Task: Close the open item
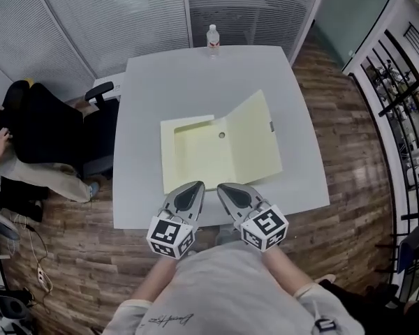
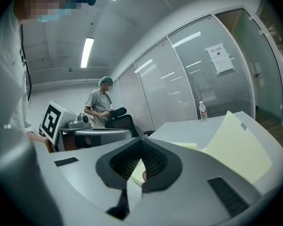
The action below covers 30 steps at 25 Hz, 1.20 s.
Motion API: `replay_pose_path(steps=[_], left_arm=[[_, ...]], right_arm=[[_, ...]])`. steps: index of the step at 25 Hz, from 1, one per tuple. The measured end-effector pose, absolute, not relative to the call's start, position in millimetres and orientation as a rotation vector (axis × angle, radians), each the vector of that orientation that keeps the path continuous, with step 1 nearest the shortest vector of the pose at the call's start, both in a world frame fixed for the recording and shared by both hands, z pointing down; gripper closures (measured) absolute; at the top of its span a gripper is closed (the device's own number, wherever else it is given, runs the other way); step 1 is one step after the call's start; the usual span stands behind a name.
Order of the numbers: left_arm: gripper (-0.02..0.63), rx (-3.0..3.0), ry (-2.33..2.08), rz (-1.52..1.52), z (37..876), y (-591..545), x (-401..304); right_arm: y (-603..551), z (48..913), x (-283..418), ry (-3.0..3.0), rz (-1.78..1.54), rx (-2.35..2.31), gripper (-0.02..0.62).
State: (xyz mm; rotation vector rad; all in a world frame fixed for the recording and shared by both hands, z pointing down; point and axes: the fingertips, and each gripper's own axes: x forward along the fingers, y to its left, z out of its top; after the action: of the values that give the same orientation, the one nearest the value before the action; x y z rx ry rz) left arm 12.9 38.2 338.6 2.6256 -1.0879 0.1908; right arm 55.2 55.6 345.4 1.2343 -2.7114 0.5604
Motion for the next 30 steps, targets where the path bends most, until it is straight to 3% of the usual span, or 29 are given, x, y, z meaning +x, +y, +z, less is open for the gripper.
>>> replay_pose_path(steps=[18, 30], left_arm=[[0.597, 2.590, -1.157, 0.225, 337, -2, 40], [0.597, 2.641, -1.029, 0.268, 338, -15, 60]], right_arm=[[8, 330, 128, -2.683, 0.564, 1.314, 0.581], [-8, 327, 253, -2.428, 0.538, 1.748, 0.581]])
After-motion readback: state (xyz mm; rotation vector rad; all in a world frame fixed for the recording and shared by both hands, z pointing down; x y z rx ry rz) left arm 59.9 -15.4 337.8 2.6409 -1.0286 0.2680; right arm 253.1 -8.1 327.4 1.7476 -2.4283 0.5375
